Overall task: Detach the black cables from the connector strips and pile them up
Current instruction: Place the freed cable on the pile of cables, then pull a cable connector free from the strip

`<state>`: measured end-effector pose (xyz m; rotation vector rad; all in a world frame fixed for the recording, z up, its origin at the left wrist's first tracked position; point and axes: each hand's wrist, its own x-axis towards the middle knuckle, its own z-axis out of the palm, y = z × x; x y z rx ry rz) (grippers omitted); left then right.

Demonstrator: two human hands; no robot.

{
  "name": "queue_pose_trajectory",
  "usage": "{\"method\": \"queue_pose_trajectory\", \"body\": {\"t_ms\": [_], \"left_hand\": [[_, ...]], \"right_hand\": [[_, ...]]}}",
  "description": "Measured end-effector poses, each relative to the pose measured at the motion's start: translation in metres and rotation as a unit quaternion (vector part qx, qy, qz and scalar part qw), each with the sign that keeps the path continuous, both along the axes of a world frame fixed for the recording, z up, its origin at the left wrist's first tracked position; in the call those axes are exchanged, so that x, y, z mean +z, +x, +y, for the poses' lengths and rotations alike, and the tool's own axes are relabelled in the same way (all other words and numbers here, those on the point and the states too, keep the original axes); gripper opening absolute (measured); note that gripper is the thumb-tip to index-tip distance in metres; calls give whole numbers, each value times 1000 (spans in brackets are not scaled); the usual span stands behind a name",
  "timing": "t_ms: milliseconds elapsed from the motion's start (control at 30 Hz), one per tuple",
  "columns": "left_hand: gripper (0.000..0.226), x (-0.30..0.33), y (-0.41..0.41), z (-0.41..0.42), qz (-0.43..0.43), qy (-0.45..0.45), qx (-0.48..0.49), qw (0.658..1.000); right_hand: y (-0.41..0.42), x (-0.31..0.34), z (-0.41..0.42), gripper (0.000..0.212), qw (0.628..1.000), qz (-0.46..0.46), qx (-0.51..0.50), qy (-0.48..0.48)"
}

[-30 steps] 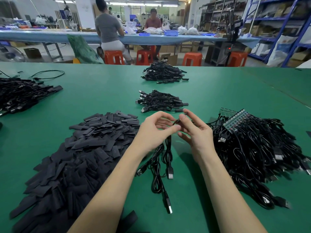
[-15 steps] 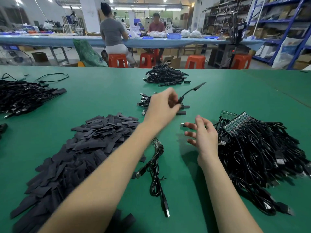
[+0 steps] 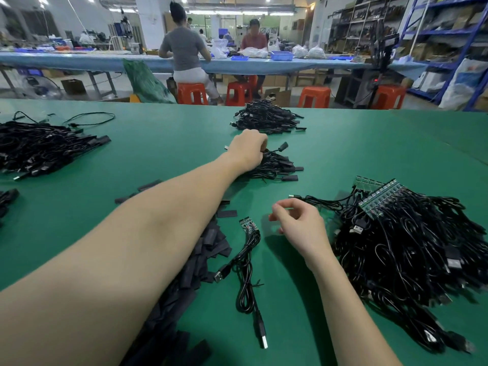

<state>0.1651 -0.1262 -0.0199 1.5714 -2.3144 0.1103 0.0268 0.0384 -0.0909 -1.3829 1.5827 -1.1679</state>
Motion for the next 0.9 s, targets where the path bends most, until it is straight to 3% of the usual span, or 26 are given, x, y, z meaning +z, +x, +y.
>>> {"method": "queue_pose_trajectory", "body": {"t_ms": [133, 267, 400, 500, 600, 700, 800, 900], "left_hand": [[19, -1, 8, 29, 83, -58, -2, 995], [8, -18, 23, 86, 217, -60, 7, 974], [8, -43, 35, 138, 313, 25, 44, 948], [12, -56, 38, 151, 358, 85, 70, 927], [19, -59, 35, 154, 441, 163, 76, 879], [16, -54, 32, 158, 567, 260, 29, 781], [15, -44, 36, 161, 581, 328, -14, 745], [33, -38, 48, 163, 600, 440, -61, 666]], "right_hand": [[6, 8, 3, 24, 977, 210, 22, 39], [21, 15, 7, 40, 951, 289, 47, 96], [21, 17, 8, 29, 976, 174, 58, 114], [14, 17, 4, 28, 989, -28, 39, 136], [4, 22, 5, 20, 958, -224, 71, 162], [-4, 25, 7, 25, 953, -232, 113, 156], [-12, 26, 10, 34, 957, -194, 156, 147], [-18, 27, 12, 31, 943, -202, 217, 153]]}}
